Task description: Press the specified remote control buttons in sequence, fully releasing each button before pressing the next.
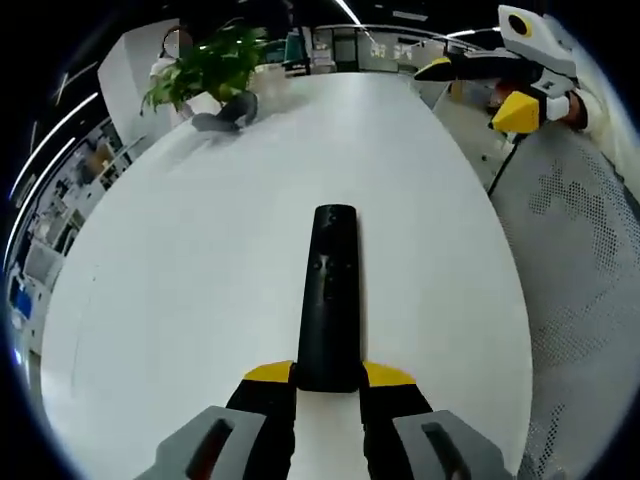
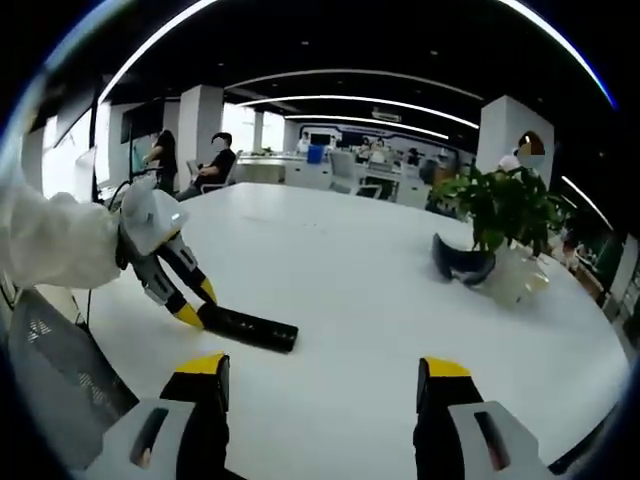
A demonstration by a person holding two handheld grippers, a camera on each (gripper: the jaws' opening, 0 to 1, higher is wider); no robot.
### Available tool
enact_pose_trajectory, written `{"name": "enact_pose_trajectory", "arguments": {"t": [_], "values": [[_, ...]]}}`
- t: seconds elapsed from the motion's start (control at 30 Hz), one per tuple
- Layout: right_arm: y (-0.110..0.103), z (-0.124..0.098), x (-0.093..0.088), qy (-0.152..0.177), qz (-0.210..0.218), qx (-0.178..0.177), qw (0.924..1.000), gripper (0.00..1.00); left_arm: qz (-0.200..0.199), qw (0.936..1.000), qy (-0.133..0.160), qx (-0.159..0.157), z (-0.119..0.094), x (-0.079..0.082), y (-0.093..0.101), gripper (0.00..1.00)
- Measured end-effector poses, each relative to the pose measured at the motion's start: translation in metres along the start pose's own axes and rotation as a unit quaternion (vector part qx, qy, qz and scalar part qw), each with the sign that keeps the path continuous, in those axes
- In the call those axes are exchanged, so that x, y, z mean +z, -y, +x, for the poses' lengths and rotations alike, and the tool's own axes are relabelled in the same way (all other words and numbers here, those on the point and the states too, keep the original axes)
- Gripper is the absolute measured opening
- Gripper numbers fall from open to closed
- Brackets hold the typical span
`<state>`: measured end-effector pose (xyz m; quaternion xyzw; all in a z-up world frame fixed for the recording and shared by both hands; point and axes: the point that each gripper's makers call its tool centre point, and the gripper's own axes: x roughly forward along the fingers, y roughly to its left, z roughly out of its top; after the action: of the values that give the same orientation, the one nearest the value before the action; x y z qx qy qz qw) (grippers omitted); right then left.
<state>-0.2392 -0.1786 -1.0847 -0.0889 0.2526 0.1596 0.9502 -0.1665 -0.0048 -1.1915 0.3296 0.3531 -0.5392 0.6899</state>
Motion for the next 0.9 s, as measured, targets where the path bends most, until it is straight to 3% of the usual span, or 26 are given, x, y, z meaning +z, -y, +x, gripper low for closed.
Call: {"name": "enact_pose_trajectory", "arguments": {"t": [0.9], "values": [[0.002, 0.002, -0.008, -0.022, -0.003, -0.006, 0.9997, 0.75, 0.028, 0.9991, -0.021, 0.025, 0.005, 0.008, -0.095, 0.23]]}}
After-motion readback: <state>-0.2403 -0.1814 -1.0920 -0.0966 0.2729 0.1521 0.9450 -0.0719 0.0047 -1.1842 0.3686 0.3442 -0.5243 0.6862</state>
